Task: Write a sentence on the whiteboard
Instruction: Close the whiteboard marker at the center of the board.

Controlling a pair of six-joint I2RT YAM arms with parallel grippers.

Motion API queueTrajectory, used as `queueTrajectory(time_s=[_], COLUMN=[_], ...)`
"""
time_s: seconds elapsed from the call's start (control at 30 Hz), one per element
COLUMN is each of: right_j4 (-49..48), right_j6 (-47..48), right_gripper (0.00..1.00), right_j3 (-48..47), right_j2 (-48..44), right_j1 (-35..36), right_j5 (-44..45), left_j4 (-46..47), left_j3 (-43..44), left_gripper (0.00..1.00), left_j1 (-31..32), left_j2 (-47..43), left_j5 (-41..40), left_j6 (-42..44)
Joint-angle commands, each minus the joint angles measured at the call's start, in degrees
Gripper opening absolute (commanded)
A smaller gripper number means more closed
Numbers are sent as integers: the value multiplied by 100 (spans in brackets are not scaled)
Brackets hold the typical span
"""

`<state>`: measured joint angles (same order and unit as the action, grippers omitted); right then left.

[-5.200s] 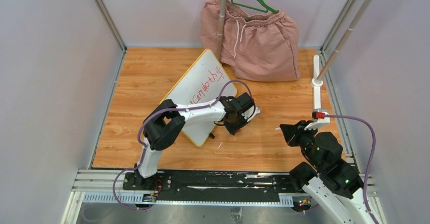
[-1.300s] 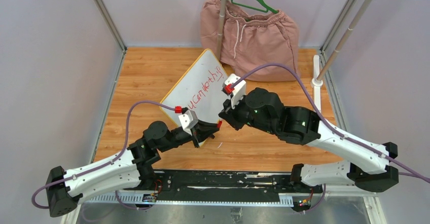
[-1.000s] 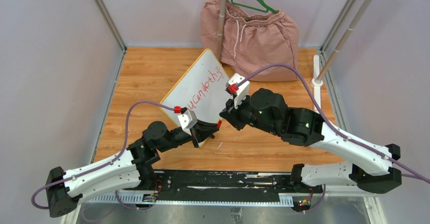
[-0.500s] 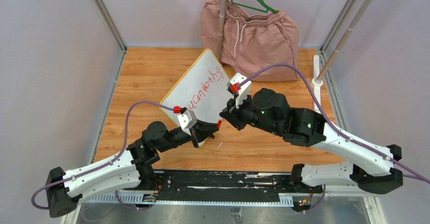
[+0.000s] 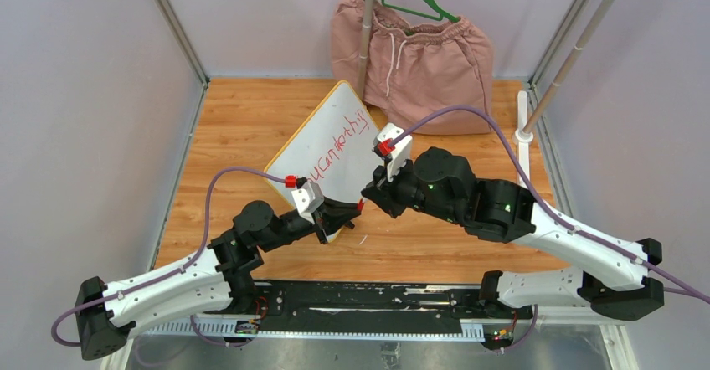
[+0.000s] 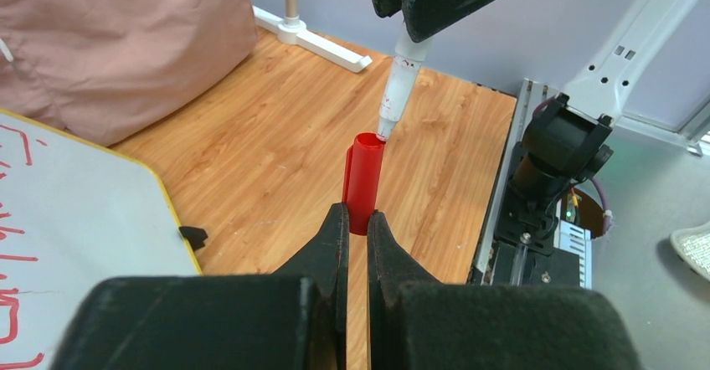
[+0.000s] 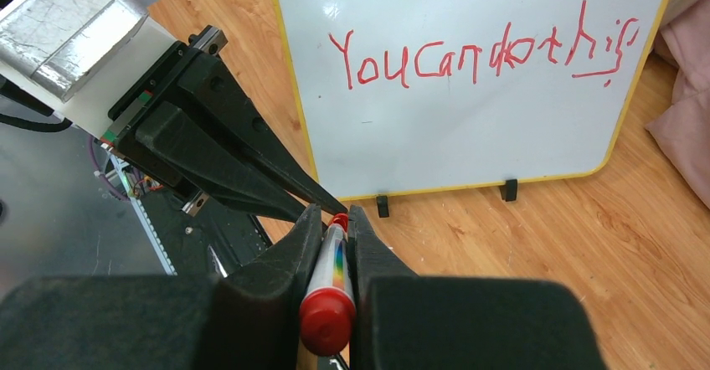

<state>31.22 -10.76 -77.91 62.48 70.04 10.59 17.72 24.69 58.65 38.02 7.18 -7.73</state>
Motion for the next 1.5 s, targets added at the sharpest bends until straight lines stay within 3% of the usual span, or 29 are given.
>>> queueTrajectory(time_s=[0.0,0.93,1.47], right_j4=[-47,-38,-139], right_j6=[-53,-133,-66], right_gripper=[0,0,0], right_j3=[11,110,-118], right_j2=[5,168,-212], right_j1=[71,71,64], right_j5=[-46,-162,-97], left_j4=[153,153,162], left_j3=[-35,-60,-61], left_gripper=[0,0,0], left_j1=[57,58,163], left_j2=[-93,-208,-106], left_j5=[-92,-81,161], left_j6=[-1,-10,318])
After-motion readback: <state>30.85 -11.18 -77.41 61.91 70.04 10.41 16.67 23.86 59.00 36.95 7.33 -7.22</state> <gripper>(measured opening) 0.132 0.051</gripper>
